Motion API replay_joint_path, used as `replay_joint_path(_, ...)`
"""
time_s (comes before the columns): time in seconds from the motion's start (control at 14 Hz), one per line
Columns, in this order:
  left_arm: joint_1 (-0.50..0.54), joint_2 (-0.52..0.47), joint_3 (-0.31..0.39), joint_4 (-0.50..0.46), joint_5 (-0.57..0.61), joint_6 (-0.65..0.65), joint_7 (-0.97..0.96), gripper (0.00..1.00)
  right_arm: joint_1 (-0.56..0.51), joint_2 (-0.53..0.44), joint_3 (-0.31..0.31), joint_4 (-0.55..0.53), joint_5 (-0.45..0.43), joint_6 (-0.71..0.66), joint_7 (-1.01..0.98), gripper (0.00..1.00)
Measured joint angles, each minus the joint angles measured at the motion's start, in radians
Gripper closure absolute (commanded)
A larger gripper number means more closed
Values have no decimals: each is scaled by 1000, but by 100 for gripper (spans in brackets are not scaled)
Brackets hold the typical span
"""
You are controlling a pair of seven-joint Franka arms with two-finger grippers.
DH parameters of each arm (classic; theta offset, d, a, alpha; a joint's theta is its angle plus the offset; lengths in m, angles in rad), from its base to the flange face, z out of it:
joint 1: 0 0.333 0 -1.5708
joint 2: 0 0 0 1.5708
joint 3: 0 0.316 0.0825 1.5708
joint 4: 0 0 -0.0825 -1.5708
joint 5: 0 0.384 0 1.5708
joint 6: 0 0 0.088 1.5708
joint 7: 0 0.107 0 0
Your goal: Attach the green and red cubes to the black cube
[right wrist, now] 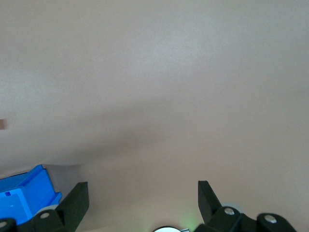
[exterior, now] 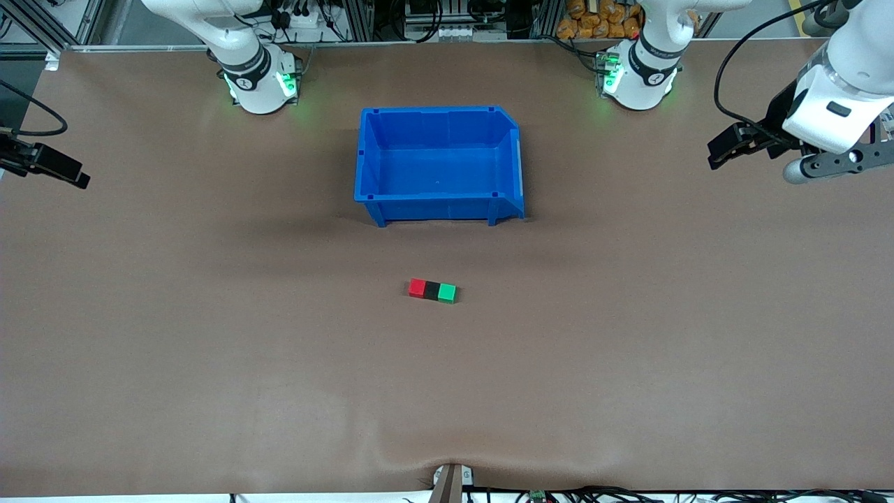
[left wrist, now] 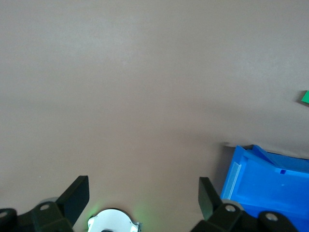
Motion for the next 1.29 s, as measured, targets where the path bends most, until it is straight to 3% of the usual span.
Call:
replay_joint_path(0.64, 19, -26, 10, -20, 54, 39, 116, 0, 0, 0, -1, 0, 0, 0, 0, 0)
replay_joint_path(1.29, 20, -26, 57, -20, 16, 44, 121, 0, 0, 0, -1, 0, 0, 0, 0, 0)
